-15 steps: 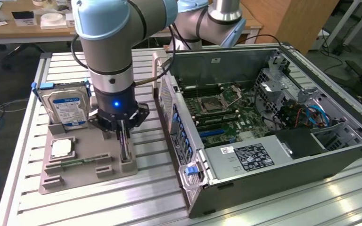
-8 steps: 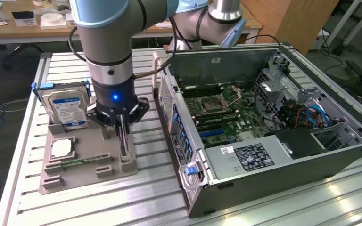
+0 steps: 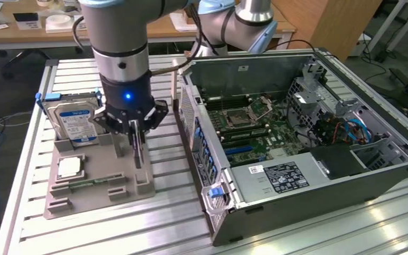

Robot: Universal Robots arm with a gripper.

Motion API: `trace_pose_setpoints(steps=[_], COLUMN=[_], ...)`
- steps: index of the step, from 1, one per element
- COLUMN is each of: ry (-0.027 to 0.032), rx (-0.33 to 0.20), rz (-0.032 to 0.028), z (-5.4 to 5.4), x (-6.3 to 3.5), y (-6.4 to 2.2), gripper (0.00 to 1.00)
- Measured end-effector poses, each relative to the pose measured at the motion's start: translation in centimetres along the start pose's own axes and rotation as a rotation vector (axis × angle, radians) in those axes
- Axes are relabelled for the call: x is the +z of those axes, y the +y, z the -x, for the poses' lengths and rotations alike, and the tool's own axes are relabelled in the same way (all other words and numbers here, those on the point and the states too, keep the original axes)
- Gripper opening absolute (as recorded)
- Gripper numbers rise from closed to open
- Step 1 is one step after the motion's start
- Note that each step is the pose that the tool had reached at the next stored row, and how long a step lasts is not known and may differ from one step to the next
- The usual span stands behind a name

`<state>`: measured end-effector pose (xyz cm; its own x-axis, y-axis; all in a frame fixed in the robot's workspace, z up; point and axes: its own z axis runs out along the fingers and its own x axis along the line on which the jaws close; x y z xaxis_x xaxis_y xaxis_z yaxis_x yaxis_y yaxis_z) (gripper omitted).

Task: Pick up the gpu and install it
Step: 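Pick up the gpu and move the gpu toward the slot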

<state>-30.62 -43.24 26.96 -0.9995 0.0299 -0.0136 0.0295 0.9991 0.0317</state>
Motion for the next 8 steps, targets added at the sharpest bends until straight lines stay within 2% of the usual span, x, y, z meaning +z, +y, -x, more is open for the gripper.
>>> trace_pose_setpoints(steps=[8], ry=[0.0001], rx=[0.000], rz=[0.0000], z=[0.0], x=[-3.45], y=[0.11], gripper=[0.28])
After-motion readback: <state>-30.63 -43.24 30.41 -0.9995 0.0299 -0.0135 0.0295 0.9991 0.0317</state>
